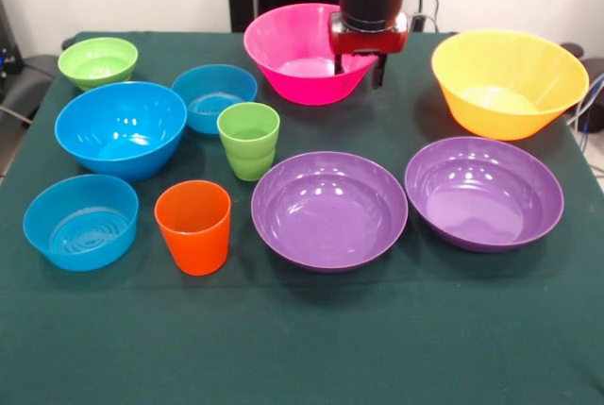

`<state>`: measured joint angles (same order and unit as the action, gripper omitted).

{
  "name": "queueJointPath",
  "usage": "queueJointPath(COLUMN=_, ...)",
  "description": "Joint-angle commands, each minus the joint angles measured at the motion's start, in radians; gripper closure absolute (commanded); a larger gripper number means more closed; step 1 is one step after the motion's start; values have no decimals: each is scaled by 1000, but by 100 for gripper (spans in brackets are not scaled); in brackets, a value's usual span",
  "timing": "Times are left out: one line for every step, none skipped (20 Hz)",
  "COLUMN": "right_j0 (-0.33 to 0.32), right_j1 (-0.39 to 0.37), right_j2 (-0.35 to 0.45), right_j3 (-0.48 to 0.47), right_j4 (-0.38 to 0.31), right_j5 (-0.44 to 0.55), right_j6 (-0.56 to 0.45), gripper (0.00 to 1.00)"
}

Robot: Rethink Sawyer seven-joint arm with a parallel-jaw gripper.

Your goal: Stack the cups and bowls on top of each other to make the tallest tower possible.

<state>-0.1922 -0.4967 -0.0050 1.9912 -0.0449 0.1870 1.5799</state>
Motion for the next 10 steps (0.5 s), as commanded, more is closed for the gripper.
queueJointPath(right_j0=10, right_j1=-78, right_j2=94, right_j3=-33, right_j4=27, right_j5=178, right_j6=110, gripper=0)
queueJointPath(right_j0=6, right_j1=-89, right_j2=100, right_j3=-17, right_j4=26, right_j5=179, right_j6=112, gripper=0)
queueJointPath(right_j0=3, right_j1=-95, right_j2=105, right_j3=-12, right_j4=28, right_j5=187, right_j6=115, gripper=0)
queueJointPath(right_j0=1, right_j1=-97, right_j2=109, right_j3=-12, right_j4=31, right_j5=197, right_j6=117, gripper=0)
queueJointPath(right_j0=0, right_j1=-100, right_j2=111, right_j3=-12, right_j4=33, right_j5=205, right_j6=118, gripper=0)
queueJointPath(right_j0=1, right_j1=-101, right_j2=109, right_j3=-20, right_j4=34, right_j5=217, right_j6=117, gripper=0)
queueJointPath(right_j0=3, right_j1=-102, right_j2=104, right_j3=-26, right_j4=31, right_j5=227, right_j6=114, gripper=0)
queueJointPath(right_j0=5, right_j1=-98, right_j2=100, right_j3=-47, right_j4=31, right_j5=247, right_j6=110, gripper=0)
queueJointPath(right_j0=3, right_j1=-96, right_j2=97, right_j3=-56, right_j4=28, right_j5=261, right_j6=105, gripper=0)
queueJointPath(right_j0=0, right_j1=-93, right_j2=94, right_j3=-58, right_j4=24, right_j5=268, right_j6=101, gripper=0)
